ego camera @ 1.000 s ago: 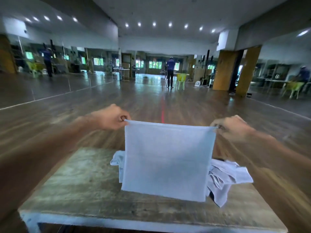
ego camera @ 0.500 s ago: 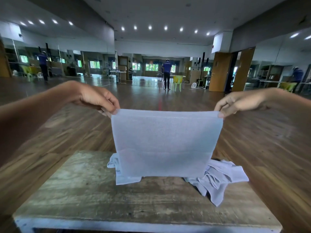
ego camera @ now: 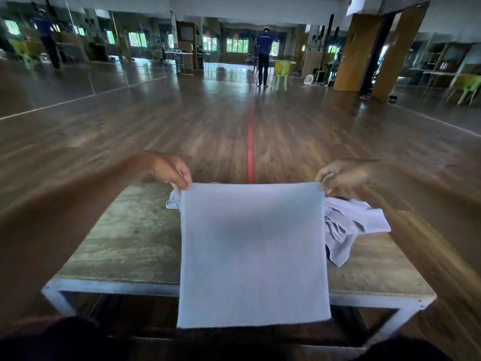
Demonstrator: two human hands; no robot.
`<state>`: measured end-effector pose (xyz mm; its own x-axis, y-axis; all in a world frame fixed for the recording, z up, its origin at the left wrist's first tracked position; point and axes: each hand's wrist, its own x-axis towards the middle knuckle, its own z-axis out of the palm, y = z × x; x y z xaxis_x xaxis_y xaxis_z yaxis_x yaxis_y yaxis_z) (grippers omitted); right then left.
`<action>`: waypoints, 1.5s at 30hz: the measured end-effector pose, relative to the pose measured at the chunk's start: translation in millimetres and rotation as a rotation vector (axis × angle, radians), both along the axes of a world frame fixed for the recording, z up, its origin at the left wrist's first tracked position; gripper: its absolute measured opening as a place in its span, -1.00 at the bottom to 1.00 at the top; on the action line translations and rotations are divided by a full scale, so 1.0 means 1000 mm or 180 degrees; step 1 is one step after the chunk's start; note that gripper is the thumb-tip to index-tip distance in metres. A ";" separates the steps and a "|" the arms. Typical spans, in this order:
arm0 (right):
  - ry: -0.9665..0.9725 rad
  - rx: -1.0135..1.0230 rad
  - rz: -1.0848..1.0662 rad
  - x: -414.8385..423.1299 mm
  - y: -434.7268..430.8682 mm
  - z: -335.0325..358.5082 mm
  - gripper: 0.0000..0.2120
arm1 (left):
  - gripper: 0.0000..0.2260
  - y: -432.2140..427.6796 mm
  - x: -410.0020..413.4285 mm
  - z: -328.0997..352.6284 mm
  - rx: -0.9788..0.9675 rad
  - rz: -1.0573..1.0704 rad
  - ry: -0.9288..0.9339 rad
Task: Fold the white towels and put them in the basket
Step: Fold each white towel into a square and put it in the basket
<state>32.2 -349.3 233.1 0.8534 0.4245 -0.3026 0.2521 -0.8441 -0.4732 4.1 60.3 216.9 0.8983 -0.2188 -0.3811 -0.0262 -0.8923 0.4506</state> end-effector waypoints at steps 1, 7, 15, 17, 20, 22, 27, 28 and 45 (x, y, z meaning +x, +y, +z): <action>-0.0193 0.0021 -0.0078 0.003 0.004 -0.012 -0.89 | -0.94 -0.001 0.004 -0.012 0.0073 0.0048 -0.0279; -0.1561 -0.0791 -0.0549 0.026 0.019 -0.064 -0.87 | -0.91 -0.002 0.023 -0.064 0.0317 0.0320 -0.1597; -0.2402 -0.0484 -0.0549 -0.025 0.000 -0.152 -0.83 | -0.82 -0.010 -0.025 -0.146 0.0558 0.0212 -0.2557; -0.2591 -0.0548 -0.0403 -0.046 -0.009 -0.178 -0.84 | -0.74 -0.010 -0.051 -0.176 0.0368 0.0130 -0.2742; -0.2570 -0.0607 -0.0180 -0.077 -0.024 -0.216 -0.79 | -0.71 -0.013 -0.088 -0.224 0.0476 0.0011 -0.2478; -0.2554 -0.0633 -0.0093 -0.094 -0.028 -0.241 -0.74 | -0.72 -0.013 -0.107 -0.252 0.0584 -0.0120 -0.2426; -0.2647 -0.0614 -0.0262 -0.106 -0.025 -0.259 -0.67 | -0.71 -0.015 -0.125 -0.267 0.0440 -0.0032 -0.2683; -0.2693 -0.0642 -0.0239 -0.107 -0.025 -0.260 -0.66 | -0.72 -0.016 -0.127 -0.267 0.0440 -0.0079 -0.2764; -0.3517 -0.1134 0.0747 -0.118 -0.025 -0.277 -0.95 | -0.83 -0.017 -0.131 -0.267 0.0783 -0.0567 -0.3118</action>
